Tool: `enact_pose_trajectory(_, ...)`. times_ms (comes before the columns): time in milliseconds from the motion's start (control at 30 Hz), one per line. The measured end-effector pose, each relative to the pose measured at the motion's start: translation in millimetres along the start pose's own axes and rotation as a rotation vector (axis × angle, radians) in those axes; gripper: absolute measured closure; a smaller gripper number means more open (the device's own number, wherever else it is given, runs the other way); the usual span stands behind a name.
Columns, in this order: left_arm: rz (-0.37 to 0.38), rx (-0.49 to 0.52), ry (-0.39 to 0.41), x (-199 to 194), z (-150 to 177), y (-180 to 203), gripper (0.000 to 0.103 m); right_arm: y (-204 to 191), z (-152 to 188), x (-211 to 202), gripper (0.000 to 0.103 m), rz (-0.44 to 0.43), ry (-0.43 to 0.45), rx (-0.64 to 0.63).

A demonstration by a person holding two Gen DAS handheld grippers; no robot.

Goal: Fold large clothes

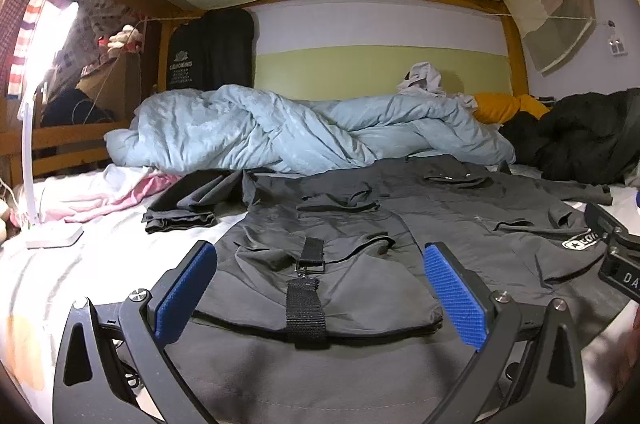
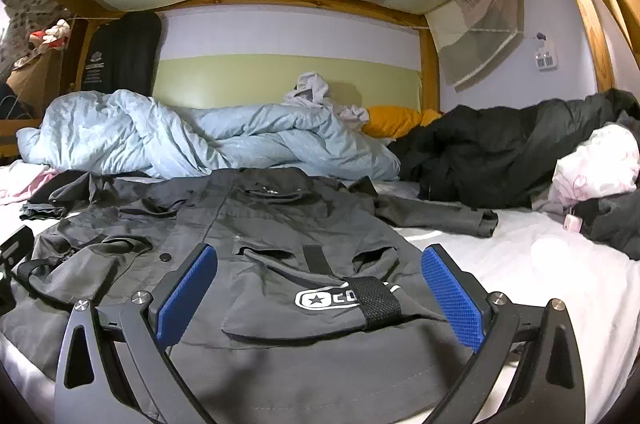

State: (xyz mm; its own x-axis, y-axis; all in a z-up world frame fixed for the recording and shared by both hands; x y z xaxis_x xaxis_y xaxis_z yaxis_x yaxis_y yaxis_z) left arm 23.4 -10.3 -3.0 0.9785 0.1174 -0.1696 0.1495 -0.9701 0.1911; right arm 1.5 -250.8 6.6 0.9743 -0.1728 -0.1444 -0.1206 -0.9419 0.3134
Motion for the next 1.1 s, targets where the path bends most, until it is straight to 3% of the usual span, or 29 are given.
enact_pose_trajectory(900,0.002,0.017,-0.021,3,5,4,0.0,0,3,6,0.0,-0.008,-0.029,-0.002)
enact_pose_trajectory(1100,0.012,0.01,0.007,-3,2,4,0.0,1,6,10,0.0,-0.007,-0.051,0.005)
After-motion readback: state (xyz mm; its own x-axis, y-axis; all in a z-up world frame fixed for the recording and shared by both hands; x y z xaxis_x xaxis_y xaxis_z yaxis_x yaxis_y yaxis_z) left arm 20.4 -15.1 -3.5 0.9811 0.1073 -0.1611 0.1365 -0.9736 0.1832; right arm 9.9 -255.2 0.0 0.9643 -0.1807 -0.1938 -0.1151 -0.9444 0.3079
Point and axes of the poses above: each gripper's, at about its wrist camera, not at the fingertips, and x roughly the way its jaws point, y to its right, z to its underside, the point moved 5 cm from there along x, roughly the way its jaws point, and after that the axes turned 14 degrees about -x, right-handed, at the moved point
